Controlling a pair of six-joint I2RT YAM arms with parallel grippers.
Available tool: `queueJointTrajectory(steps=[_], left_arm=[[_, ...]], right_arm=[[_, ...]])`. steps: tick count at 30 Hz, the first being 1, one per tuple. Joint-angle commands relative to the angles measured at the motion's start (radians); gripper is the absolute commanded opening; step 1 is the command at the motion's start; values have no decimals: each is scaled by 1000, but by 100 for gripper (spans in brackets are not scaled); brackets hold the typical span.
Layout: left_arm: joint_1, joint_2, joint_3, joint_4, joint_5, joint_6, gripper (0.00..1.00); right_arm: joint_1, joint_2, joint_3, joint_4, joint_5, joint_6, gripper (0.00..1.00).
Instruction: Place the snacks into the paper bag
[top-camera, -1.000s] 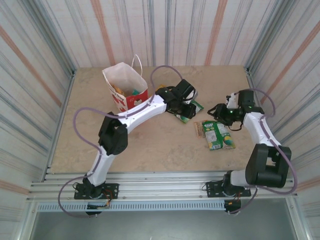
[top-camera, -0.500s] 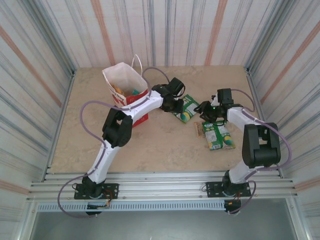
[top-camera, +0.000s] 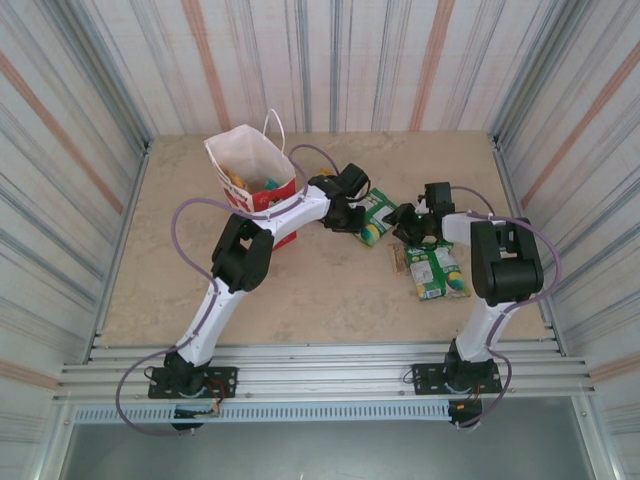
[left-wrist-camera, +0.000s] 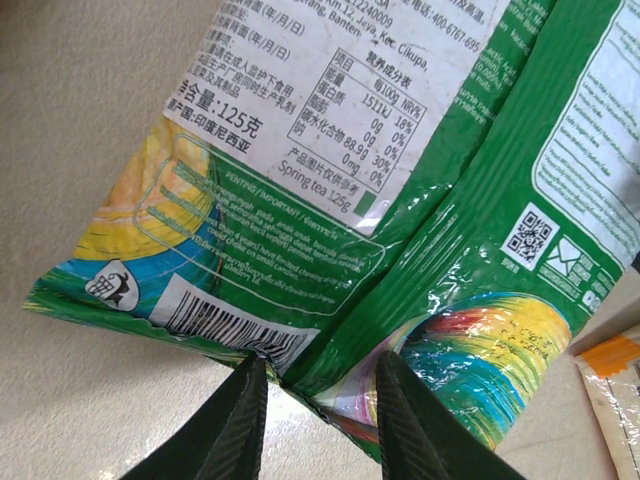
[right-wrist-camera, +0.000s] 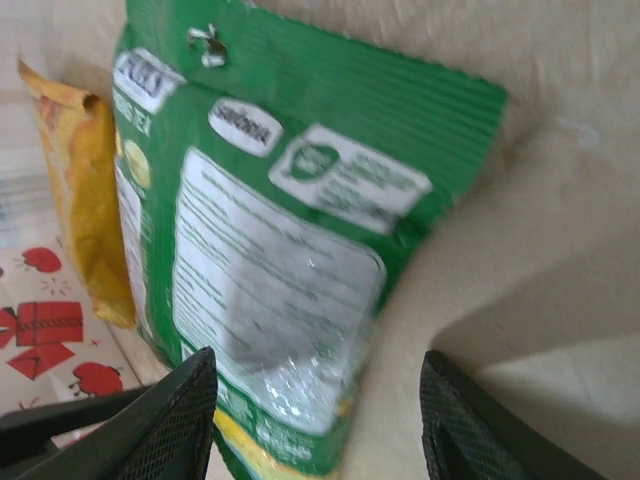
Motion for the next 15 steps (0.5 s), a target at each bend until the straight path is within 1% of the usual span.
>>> queueJointTrajectory(steps=[1, 8, 10, 13, 15], left_arm=[[4, 37, 21, -5, 23, -16, 33], [4, 42, 25, -3, 37, -18, 32], [4, 38, 23, -5, 35, -21, 32], [4, 28, 24, -7, 30, -21, 31], [4, 21, 26, -10, 25, -21, 31]], right_arm=[[12, 62, 3, 95, -18, 49, 55], [40, 177, 52, 266, -71, 93, 52], [46, 199, 61, 303, -81, 107, 46], [49, 189, 58, 321, -70, 105, 31], [48, 165, 49, 313, -59, 87, 23]])
